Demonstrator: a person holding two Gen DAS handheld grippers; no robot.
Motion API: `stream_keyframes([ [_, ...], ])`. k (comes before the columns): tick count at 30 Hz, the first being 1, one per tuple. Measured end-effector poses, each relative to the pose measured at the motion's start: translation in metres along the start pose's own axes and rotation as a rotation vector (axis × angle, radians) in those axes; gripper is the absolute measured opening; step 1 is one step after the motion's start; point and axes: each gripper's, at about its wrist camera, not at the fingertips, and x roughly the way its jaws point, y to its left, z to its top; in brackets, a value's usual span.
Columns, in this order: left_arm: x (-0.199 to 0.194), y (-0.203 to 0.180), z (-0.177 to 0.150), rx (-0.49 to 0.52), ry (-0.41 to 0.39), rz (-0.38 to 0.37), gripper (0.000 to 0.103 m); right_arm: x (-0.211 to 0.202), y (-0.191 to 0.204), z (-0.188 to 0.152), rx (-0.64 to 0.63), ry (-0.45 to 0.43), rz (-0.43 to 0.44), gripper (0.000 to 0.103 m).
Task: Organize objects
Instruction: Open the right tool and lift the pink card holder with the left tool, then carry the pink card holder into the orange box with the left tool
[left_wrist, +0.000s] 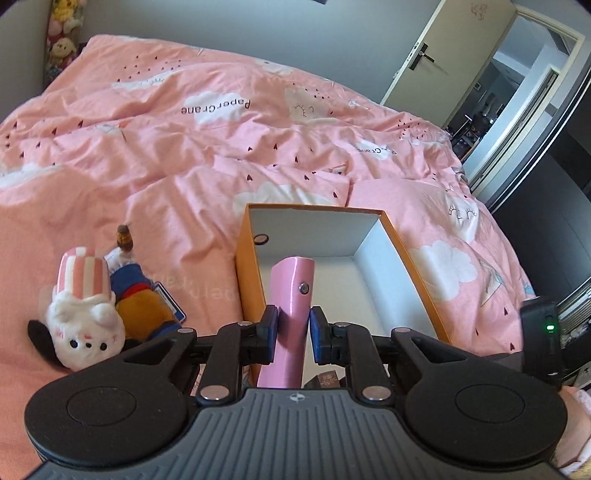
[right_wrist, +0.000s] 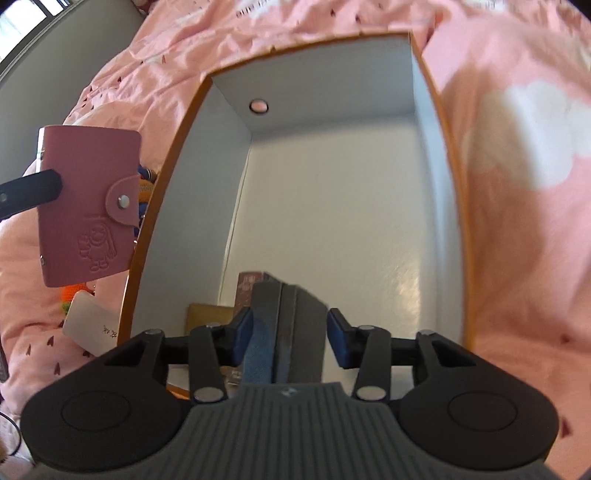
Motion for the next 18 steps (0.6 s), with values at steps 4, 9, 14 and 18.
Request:
stream_keyframes([
  [4,-0.01,-0.011,0.003,0.045,-0.067,0.049,0.019,-0.016,-0.006,0.001,-0.023,-0.05,-0.031,0.048],
  [9,-0.008,-0.016,0.013,0.008,-0.033,-0.057,0.019,-0.032,-0.009,0.0,-0.075,-0.126,-0.077,0.048],
  [14,0.026,-0.037,0.005,0.039,0.049,-0.094,0.019,-0.033,-0.004,0.002,-0.115,-0.174,-0.074,0.045],
  [18,0.061,-0.045,0.002,0.082,0.092,-0.03,0.019,-0.027,0.003,0.005,-0.145,-0.197,-0.077,0.043],
])
